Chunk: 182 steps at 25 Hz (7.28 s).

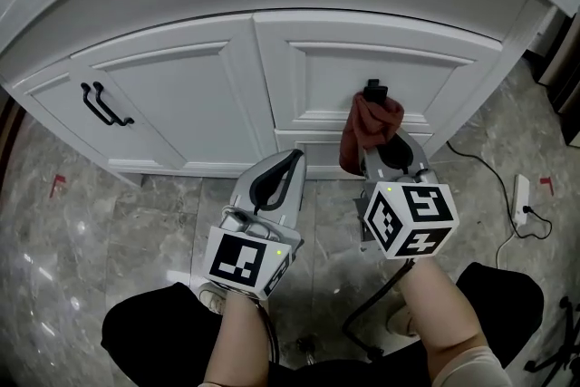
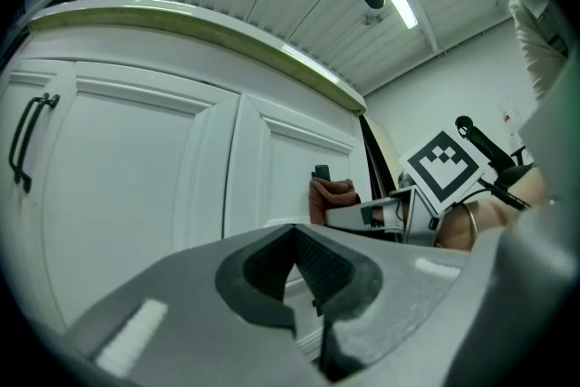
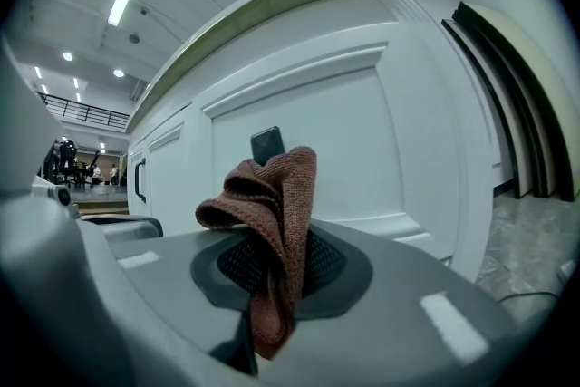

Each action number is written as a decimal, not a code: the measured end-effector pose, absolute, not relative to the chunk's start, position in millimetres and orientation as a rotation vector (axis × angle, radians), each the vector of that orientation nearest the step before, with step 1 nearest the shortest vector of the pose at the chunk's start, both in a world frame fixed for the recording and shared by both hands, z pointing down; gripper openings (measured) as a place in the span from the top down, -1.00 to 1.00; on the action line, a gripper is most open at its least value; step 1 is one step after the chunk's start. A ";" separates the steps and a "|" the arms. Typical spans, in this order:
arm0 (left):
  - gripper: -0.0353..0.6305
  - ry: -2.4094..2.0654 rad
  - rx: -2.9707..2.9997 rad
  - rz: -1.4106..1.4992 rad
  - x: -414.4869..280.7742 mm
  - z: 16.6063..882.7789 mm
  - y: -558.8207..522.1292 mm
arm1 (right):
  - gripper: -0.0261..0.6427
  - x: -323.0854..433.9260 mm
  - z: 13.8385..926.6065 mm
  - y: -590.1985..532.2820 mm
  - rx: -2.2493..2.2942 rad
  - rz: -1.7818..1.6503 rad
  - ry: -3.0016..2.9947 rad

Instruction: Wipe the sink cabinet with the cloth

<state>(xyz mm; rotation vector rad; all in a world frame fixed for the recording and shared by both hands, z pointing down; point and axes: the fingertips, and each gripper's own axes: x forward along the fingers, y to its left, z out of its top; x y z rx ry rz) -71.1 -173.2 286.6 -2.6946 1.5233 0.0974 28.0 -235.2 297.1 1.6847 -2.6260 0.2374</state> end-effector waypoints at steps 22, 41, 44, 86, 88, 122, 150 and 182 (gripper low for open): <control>0.89 1.423 -2.779 0.079 -23.7 316.7 -174.3 | 0.68 111.3 317.0 -226.9 1.841 0.318 -2.566; 0.89 1.739 -2.664 0.113 -133.2 336.2 -175.7 | 0.68 -99.8 386.6 -227.0 1.356 0.270 -2.714; 0.89 1.737 -2.667 0.122 -133.3 334.9 -179.0 | 0.67 -100.7 387.4 -228.6 1.338 0.230 -2.716; 0.89 1.378 -2.849 0.025 27.3 360.4 -189.9 | 0.67 153.2 379.5 -240.9 1.973 0.395 -2.437; 0.89 1.393 -2.860 0.023 25.8 362.9 -189.1 | 0.67 165.2 380.4 -238.4 2.043 0.410 -2.395; 0.89 1.823 -2.706 0.127 -137.6 384.5 -191.9 | 0.67 -74.8 473.3 -233.4 1.459 0.462 -2.598; 0.89 1.639 -2.810 0.098 -56.7 386.3 -203.1 | 0.68 28.9 454.4 -222.8 1.742 0.551 -2.473; 0.89 1.587 -2.919 0.080 11.7 421.3 -203.8 | 0.68 192.6 460.7 -240.1 2.101 0.640 -2.209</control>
